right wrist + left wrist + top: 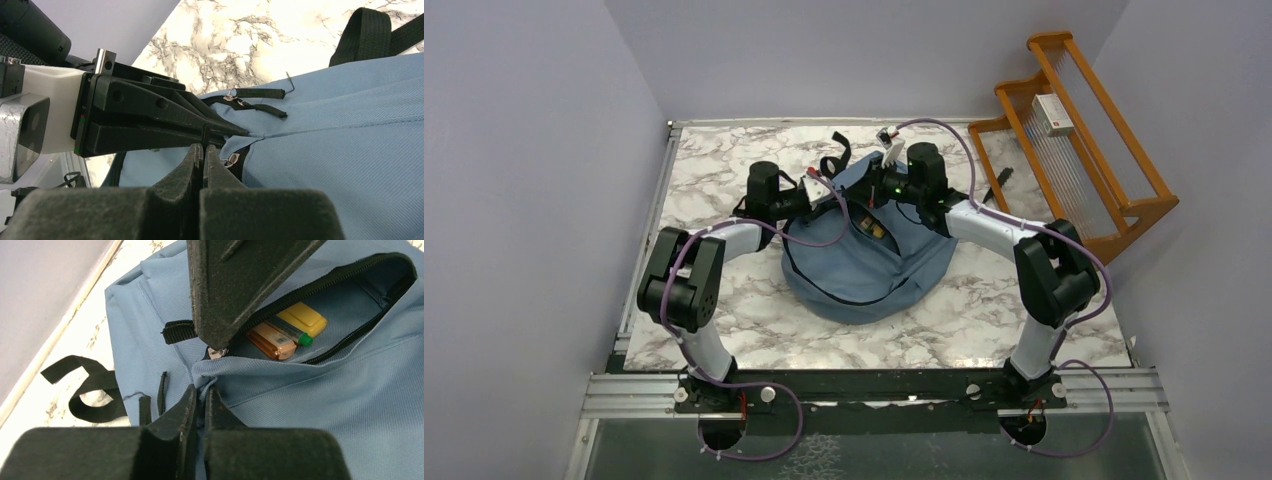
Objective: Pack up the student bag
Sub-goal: Zip the student bag at the center of the board.
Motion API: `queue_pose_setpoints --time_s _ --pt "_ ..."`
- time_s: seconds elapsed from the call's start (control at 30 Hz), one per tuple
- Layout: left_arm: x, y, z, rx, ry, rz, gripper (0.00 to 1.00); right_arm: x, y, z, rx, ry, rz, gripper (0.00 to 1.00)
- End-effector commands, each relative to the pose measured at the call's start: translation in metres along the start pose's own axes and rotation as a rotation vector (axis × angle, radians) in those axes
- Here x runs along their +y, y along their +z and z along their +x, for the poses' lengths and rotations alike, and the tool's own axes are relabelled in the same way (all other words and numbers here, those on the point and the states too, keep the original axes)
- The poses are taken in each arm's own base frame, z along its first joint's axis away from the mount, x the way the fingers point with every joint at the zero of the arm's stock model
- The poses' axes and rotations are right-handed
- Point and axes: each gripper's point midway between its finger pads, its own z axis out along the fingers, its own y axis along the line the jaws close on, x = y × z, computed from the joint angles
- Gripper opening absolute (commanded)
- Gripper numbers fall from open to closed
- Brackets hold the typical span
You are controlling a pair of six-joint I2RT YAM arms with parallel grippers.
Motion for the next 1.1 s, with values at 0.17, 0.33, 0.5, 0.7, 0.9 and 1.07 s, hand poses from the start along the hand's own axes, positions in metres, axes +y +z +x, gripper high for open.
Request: queue_pose_setpoints --time_s 0.17,0.33,0.5,0.7,0.9,1.07 --pt "0.016 -0.013 0.008 -0.021 -0.048 0.018 0.00 0.024 -0.022 -0.023 -0.042 -0.055 -0.059 0.01" --pt "0.035 -0.025 0.020 -0.018 -0.100 -0.011 0.00 0.045 -0.031 -0.011 0.003 -0.106 -0.193 0.01" --pt "0.041 -0.026 0.031 -0.001 -0.143 -0.029 0.00 0.062 -0.040 0.012 0.078 -0.137 -0.337 0.01" --pt "0.056 -0.034 0.047 0.043 -0.181 -0.098 0.00 0.062 -0.055 0.027 0.113 -0.136 -0.367 0.01" --pt "0.080 -0.044 0.057 0.077 -0.201 -0.185 0.00 0.058 -0.072 0.039 0.147 -0.139 -0.350 0.01" --pt "0.097 -0.044 0.064 0.094 -0.219 -0.229 0.00 0.053 -0.087 0.045 0.160 -0.131 -0.323 0.00"
